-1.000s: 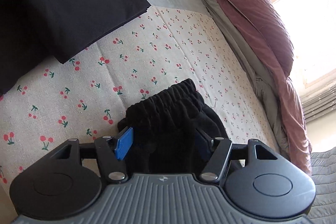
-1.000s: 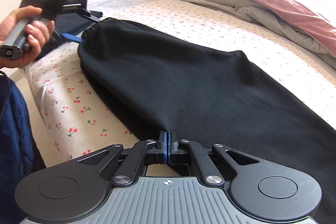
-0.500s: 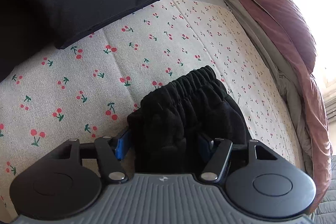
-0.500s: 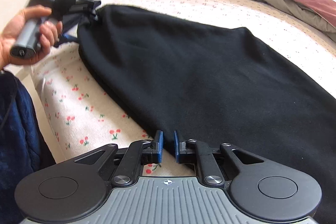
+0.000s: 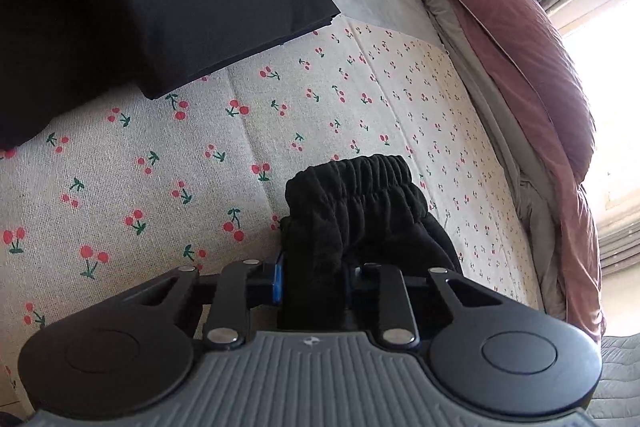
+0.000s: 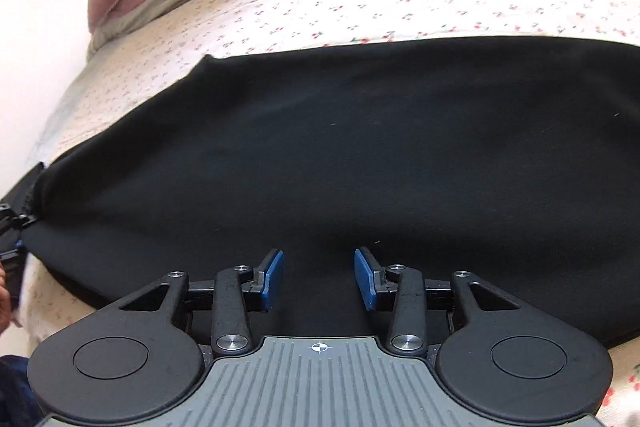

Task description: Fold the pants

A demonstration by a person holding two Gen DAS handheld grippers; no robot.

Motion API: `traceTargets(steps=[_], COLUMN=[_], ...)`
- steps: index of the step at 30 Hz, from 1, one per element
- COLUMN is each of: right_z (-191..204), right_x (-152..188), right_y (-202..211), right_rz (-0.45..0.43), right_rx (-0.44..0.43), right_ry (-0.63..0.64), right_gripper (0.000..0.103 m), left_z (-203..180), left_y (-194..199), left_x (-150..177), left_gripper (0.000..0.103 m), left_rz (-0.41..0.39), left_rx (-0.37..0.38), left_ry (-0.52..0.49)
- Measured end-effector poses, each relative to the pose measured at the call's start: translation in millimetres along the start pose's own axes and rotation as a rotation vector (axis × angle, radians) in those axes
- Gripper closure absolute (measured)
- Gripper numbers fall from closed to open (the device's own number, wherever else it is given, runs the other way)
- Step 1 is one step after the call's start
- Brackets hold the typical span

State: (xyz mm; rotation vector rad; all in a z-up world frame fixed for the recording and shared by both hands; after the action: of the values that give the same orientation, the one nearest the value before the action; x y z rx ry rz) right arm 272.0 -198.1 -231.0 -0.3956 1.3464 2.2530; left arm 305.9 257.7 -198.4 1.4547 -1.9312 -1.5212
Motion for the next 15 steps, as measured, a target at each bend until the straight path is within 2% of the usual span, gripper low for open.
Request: traceTargets(steps=[1, 4, 5, 6, 7, 9, 11, 13, 15], right_z=[-4, -3, -3, -4, -5, -17, -40, -62, -86], right_x=[1, 1, 2, 1, 0, -5, -14, -20, -27], right_y=[-1, 1, 1, 2, 4, 12, 30, 47, 67], right_rz=[0.008, 0.008, 0.012, 0.016, 0.016, -0.001, -0.036, -0.083, -0.151], right_rx=[0.011, 0.007, 0.022, 0.043, 0.070, 0.112, 0.118, 0.117, 0.140], right_ry=[-0.001, -0.008, 0.009, 0.033, 0.054, 0.036, -0.036, -0.115, -0.181], right_gripper=[0.066, 0.066, 0.066, 0.065, 0.065, 0.061, 0.058, 0.058, 0.058], left_z=[-2, -8, -6, -2, 3, 7, 5, -4, -19], left_y=[1, 1, 0, 0, 2, 15, 38, 57, 64], left_x=[2, 7, 9, 11, 10, 4, -6, -12, -8], left_gripper=[0.091, 0.071, 0.057, 0.053, 0.053, 0.053, 0.053, 0.048, 0.041], left_rz=[-0.005, 0.012, 0.037, 0.065, 0.067, 0.017, -0.126, -0.256, -0.300], left_rx=[-0.011, -0.031, -0.027, -0.023, -0.021, -0.023, -0.056, -0.091, -0.073], left_ry=[-0.023, -0.071, -0.050, -0.014, 0.029, 0.072, 0.066, 0.015, -0.049])
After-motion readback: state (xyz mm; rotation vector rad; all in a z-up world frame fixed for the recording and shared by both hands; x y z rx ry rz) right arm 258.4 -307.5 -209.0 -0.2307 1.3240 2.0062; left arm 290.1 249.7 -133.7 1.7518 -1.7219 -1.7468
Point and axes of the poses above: each gripper's, at about its wrist camera, not at the fingertips, and y roughly against the way its jaws point, z to its left, x to its underside, the point moved 8 cm from there along -y, roughly the way its jaws point, and after that the axes turned 12 degrees about -x, right-handed, at the moved point
